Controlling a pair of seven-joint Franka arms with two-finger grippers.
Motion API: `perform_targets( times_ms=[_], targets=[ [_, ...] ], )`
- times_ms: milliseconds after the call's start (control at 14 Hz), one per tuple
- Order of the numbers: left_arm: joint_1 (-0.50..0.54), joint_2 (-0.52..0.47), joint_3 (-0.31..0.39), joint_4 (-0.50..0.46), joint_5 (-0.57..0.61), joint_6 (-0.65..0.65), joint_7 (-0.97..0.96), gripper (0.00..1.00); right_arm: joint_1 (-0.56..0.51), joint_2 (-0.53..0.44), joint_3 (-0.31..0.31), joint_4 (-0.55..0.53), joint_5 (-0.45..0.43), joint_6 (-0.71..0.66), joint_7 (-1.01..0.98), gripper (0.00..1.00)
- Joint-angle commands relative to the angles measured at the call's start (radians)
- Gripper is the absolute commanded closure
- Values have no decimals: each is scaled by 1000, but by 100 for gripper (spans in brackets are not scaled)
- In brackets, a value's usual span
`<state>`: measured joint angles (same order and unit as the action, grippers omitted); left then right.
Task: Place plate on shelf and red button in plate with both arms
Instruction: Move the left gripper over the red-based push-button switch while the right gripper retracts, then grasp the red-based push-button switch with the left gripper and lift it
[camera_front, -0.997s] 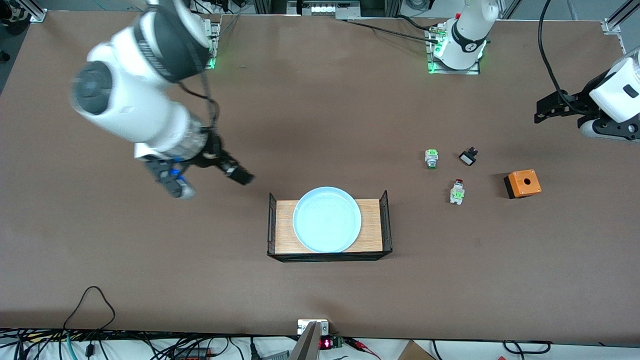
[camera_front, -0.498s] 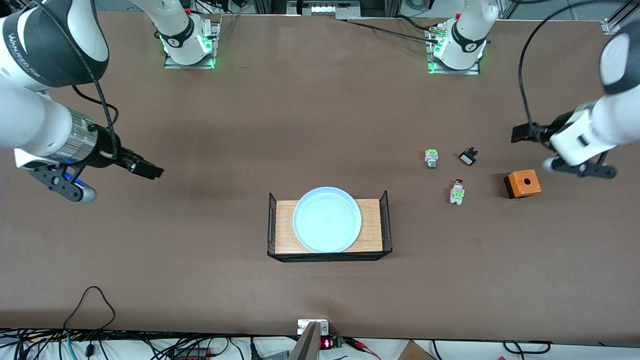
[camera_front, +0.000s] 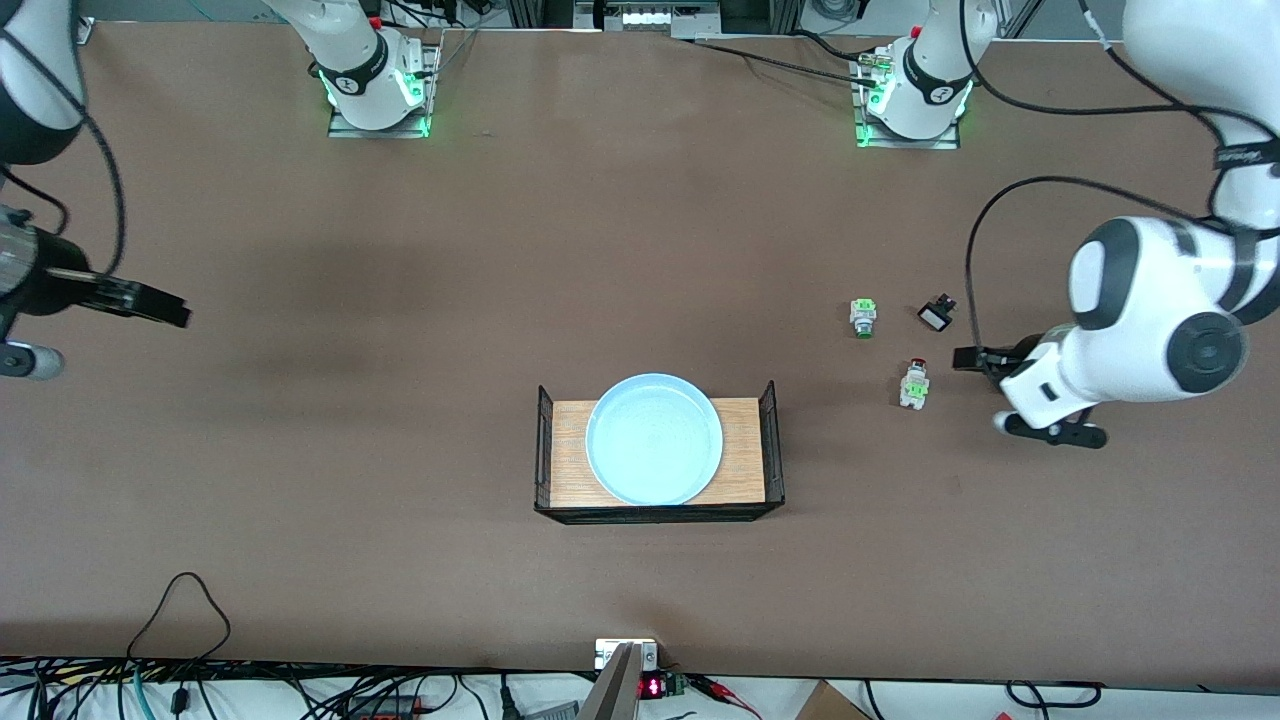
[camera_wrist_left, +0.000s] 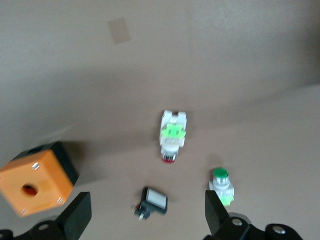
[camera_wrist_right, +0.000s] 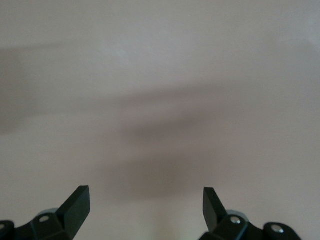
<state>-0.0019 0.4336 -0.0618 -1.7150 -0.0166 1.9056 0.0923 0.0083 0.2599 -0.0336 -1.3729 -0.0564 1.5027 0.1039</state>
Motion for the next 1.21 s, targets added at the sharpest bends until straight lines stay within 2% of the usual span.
perform_targets(
  times_ms=[0,142,356,712,1139],
  targets=[
    [-70,-36,8,-144,-19,146,-60,0,-1,-80,15,-113,-31,20,-44,0],
    [-72,-35,8,-195,-16,234,-65,0,-2,-126,15,-185,-31,65,-44,0],
    [-72,-29,8,-282,-16,402,-65,0,-10,-246,15,-362,-22,183,-44,0],
    [-76,25,8,-376,-16,639,-69,0,-11,-255,14,-362,0,129,-69,0],
    [-73,40,8,-411,-13,699,-55,0,-13,-254,14,-342,3,80,-98,0]
  ],
)
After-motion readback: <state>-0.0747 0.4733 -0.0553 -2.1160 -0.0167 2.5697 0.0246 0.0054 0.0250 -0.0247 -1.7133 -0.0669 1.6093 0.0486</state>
